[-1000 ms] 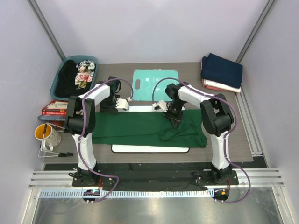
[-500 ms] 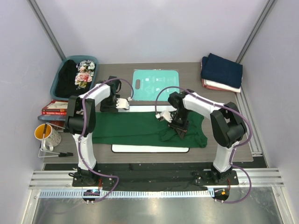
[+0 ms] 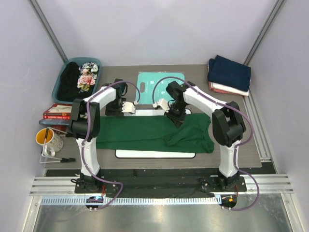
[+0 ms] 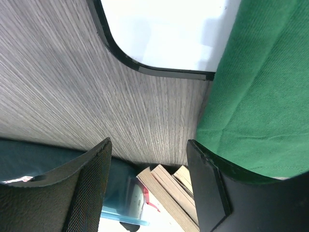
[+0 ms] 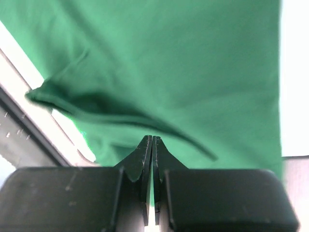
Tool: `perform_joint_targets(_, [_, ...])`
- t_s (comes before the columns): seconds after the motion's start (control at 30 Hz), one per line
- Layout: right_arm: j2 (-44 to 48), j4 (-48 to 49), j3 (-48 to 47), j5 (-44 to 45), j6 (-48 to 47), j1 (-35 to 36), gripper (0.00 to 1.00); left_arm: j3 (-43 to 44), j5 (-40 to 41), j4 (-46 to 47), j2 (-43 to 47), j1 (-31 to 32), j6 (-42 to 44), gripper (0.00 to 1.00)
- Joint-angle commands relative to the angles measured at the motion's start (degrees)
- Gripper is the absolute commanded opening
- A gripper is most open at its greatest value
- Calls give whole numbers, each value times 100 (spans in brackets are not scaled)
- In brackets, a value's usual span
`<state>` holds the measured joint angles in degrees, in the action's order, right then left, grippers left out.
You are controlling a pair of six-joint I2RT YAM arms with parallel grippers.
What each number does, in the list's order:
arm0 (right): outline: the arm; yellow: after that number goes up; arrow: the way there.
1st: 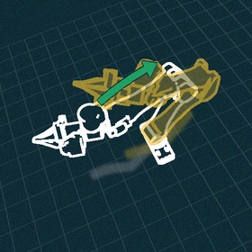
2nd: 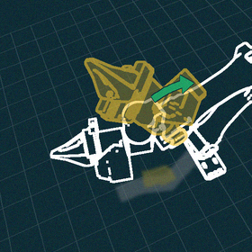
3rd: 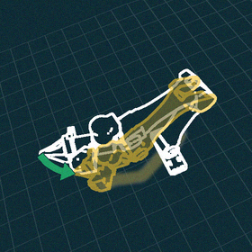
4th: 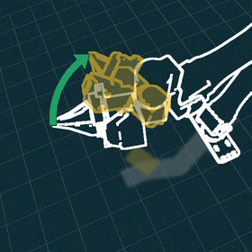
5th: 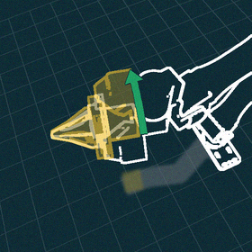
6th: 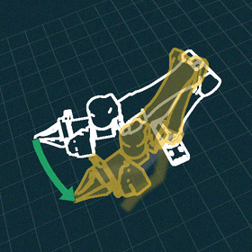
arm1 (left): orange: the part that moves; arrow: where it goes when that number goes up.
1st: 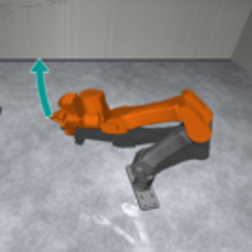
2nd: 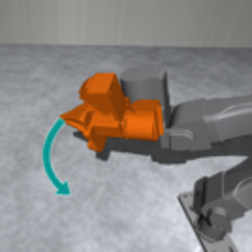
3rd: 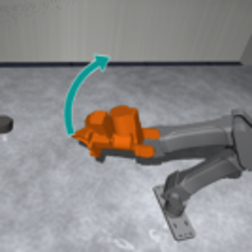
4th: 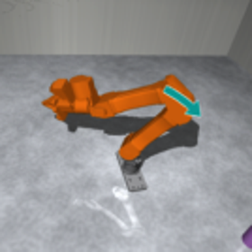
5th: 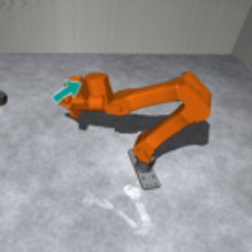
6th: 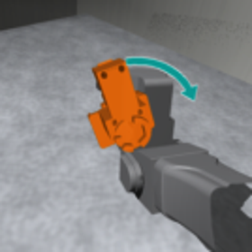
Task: Fold and stack the t-shirts
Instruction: Fold the other side of the tshirt into a rectangle, then rotate the tshirt 80 degrees
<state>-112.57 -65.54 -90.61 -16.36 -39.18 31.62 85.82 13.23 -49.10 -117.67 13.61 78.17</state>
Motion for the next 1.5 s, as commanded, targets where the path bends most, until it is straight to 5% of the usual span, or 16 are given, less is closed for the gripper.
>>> perform_joint_targets(0.0, [-413, 85, -440, -16, 77, -6, 8, 137, -31, -100, 68, 2, -74, 64])
perform_joint_targets(0.43, [-388, 76, 254, -104, 86, 90, 8, 216, -93, -38, -37, 2, -83, 64])
perform_joint_targets(1.17, [1545, -566, 2249, -333, -178, 257, 9, 356, -67, -29, -177, 81, 14, 64])
perform_joint_targets(1.47, [1362, -381, 1425, 1, -99, -32, 9, 506, -58, -82, -160, 90, -4, 64])
